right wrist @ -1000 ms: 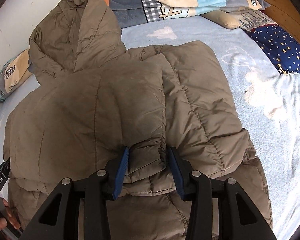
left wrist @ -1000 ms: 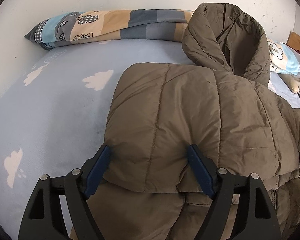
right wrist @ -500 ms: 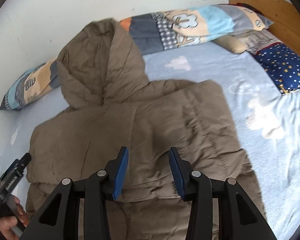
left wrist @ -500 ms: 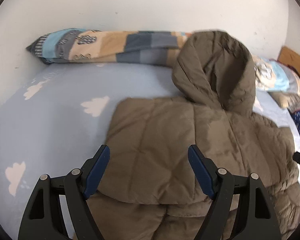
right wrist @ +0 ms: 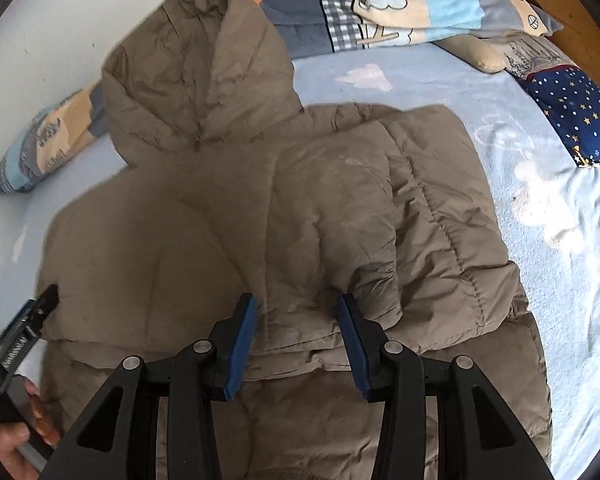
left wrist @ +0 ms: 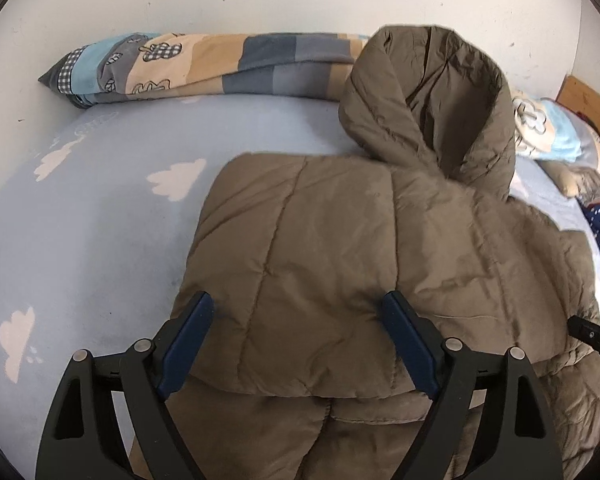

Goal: Fold large clothes

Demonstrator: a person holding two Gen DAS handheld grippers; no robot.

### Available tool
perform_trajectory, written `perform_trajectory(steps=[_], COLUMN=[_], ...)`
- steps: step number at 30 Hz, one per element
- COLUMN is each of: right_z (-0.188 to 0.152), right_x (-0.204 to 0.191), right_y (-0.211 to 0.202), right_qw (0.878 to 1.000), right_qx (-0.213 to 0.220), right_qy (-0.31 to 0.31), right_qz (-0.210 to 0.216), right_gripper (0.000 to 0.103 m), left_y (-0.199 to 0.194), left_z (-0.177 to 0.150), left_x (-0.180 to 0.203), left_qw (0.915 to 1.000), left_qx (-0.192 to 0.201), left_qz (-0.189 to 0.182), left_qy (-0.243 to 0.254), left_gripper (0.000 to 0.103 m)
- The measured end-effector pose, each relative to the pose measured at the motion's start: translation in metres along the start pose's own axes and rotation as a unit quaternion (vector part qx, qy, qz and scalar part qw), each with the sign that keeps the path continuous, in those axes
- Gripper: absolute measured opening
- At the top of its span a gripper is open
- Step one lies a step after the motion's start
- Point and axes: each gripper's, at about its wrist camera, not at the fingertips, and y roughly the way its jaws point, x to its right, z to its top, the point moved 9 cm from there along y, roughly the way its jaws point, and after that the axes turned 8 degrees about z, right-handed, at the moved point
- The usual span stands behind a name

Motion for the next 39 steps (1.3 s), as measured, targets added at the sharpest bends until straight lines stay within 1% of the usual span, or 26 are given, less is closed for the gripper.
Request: perform_trajectory(steps=[3, 6, 9, 16, 19, 21, 24, 27, 30, 35, 39], right_z=[0.008, 0.013, 0.012, -0.002, -0.003, -0.004, -0.001, 0.003, 0.002, -0.002, 0.0], right_x=[-0.009, -0.013, -0.009, 0.009, 0.006, 0.005, 0.002, 0.0, -0.005, -0.01, -0.005], right_y=[-0.019, -0.027, -0.023, 0.001, 0.002, 0.0, -0.007, -0.018, -0.025, -0.034, -0.044], right_qw=[0.999, 0.999, 1.0, 0.999, 0.999, 0.999, 1.0, 1.0, 1.0, 1.0, 0.999], right_qx=[0.027, 0.04, 0.027, -0.026, -0.029, -0.027, -0.017, -0.006, -0.003, -0.006, -0.001], right_qy=[-0.005, -0.015, -0.006, 0.024, 0.014, 0.016, 0.019, 0.019, 0.012, 0.003, 0.017], right_qz=[0.016, 0.01, 0.01, 0.011, 0.003, 0.001, 0.006, 0.013, 0.019, 0.028, 0.037], right_gripper=[0.046, 0.046, 0.046, 0.046, 0.048, 0.049, 0.049, 0.049, 0.049, 0.049, 0.049], left_y=[-0.012, -0.019, -0.016, 0.006, 0.005, 0.003, -0.006, -0.017, -0.02, -0.021, -0.028], left_z=[0.009, 0.013, 0.009, -0.009, -0.009, -0.008, -0.002, 0.006, 0.007, 0.009, 0.012], left_x=[0.001, 0.006, 0.014, 0.019, 0.019, 0.018, 0.016, 0.013, 0.011, 0.008, 0.008], left_qw=[0.9997, 0.9989, 0.9989, 0.9994, 0.9991, 0.9992, 0.9993, 0.9992, 0.9991, 0.9978, 0.9969], left_qx=[0.025, 0.047, 0.042, -0.004, 0.0, 0.002, 0.012, 0.029, 0.033, 0.054, 0.069], left_qz=[-0.006, -0.01, -0.011, -0.007, -0.004, -0.005, -0.011, -0.012, -0.014, 0.007, 0.007], left_qy=[-0.006, 0.0, 0.016, 0.035, 0.043, 0.039, 0.033, 0.024, 0.02, 0.039, 0.038], left_gripper=[0.086, 0.086, 0.086, 0.087, 0.088, 0.088, 0.087, 0.087, 0.087, 0.087, 0.087])
